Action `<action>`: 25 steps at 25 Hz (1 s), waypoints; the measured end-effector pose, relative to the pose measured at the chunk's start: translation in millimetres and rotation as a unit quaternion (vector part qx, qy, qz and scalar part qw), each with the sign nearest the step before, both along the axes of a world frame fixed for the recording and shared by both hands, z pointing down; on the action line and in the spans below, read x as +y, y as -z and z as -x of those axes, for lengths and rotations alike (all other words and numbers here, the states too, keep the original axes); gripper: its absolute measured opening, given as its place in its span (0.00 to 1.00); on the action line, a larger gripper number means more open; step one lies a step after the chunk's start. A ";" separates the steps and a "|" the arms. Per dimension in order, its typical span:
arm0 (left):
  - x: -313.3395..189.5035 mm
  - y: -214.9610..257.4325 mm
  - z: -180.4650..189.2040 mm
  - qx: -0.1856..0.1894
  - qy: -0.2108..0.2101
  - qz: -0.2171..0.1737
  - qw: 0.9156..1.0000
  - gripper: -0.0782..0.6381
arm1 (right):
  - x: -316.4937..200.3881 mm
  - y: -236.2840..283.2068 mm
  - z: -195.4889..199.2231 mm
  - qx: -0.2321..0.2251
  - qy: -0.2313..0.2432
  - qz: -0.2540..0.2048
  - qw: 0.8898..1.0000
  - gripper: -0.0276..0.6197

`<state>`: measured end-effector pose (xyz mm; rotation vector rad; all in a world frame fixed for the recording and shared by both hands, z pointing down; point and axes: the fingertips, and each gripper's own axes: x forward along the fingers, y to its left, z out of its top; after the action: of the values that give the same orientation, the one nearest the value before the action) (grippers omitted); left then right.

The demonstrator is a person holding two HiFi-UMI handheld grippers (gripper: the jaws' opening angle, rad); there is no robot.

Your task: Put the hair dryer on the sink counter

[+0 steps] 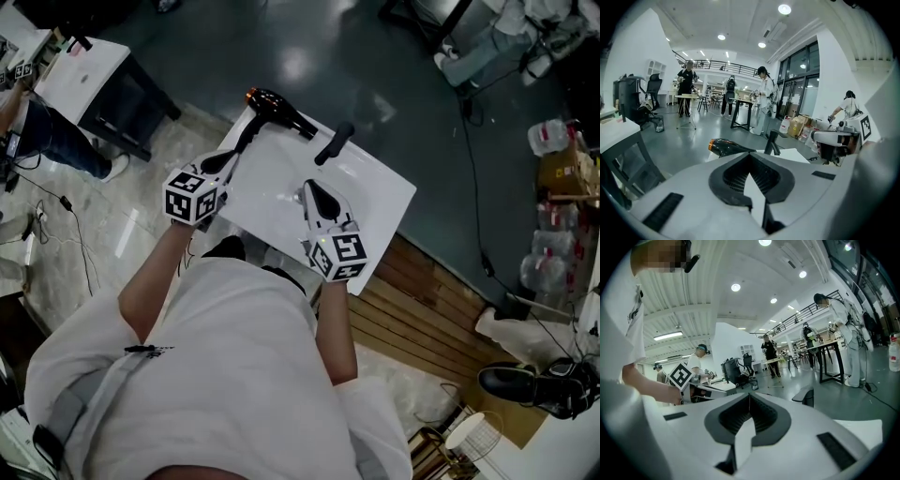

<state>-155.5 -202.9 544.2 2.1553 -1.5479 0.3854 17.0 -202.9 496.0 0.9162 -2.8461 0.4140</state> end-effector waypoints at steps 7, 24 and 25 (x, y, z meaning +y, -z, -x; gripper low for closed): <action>22.7 15.1 -12.2 0.009 0.018 -0.016 1.000 0.11 | 9.8 10.2 -12.1 -0.008 0.020 -0.010 1.000 0.06; 32.7 43.3 0.4 0.007 0.007 -0.054 0.999 0.11 | 10.5 40.8 -3.5 -0.020 0.007 -0.037 0.999 0.06; 31.7 44.4 2.9 0.009 0.005 -0.056 0.998 0.11 | 9.8 41.1 -2.7 -0.021 0.002 -0.037 0.999 0.05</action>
<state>-158.4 -171.2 499.8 2.2276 -1.6051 0.2820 19.7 -193.1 454.9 0.9241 -2.9191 0.3350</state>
